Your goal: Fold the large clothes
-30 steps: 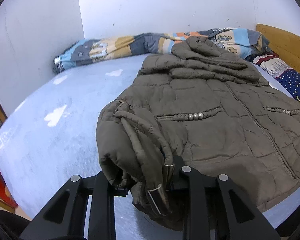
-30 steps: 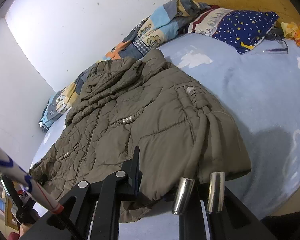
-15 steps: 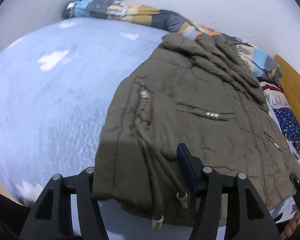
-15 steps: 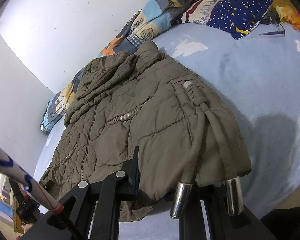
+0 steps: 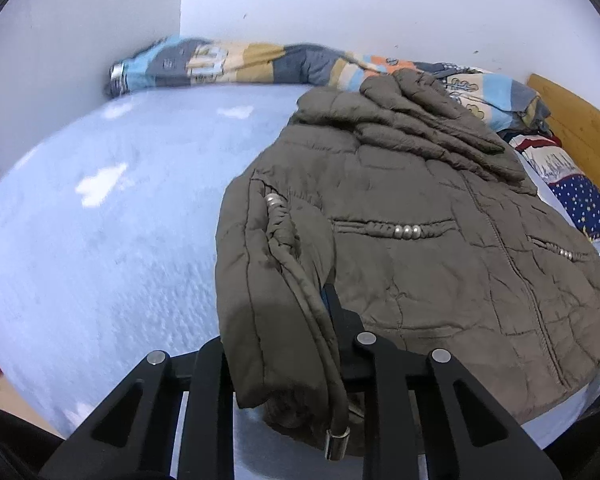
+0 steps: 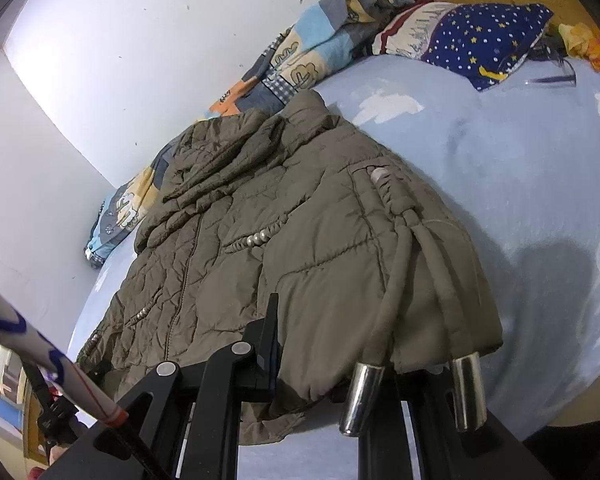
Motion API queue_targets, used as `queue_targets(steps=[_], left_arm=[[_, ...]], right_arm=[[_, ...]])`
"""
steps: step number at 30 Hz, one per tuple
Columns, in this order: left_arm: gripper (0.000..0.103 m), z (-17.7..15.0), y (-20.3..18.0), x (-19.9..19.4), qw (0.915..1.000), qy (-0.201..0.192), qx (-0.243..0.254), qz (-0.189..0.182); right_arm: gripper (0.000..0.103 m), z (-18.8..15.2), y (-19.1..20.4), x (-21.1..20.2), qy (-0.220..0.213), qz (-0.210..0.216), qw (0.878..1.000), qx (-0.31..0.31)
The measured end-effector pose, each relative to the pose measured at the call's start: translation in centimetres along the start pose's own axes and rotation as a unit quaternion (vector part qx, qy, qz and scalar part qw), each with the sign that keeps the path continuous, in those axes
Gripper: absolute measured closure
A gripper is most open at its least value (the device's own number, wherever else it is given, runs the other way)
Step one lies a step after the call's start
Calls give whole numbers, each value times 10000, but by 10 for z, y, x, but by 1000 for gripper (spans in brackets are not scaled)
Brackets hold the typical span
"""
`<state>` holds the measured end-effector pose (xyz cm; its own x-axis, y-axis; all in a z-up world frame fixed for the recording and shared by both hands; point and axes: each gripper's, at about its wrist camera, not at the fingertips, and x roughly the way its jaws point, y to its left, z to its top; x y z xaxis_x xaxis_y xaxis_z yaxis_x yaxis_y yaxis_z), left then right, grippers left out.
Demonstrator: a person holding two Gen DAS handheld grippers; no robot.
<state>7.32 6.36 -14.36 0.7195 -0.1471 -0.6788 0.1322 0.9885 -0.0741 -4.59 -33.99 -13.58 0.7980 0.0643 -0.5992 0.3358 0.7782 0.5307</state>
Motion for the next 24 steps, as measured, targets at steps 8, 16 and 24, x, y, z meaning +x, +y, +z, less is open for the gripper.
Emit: queue_targets(steps=[8, 16, 24], left_arm=[[82, 5, 0, -11, 9999, -146, 33, -41], [82, 8, 0, -17, 9997, -239, 50, -77], [82, 12, 0, -23, 9994, -326, 28, -116]], right_arm=[[86, 2, 1, -10, -128, 75, 9999, -61], [86, 2, 5, -19, -184, 117, 9997, -145], [86, 5, 7, -24, -217, 177, 9995, -145]])
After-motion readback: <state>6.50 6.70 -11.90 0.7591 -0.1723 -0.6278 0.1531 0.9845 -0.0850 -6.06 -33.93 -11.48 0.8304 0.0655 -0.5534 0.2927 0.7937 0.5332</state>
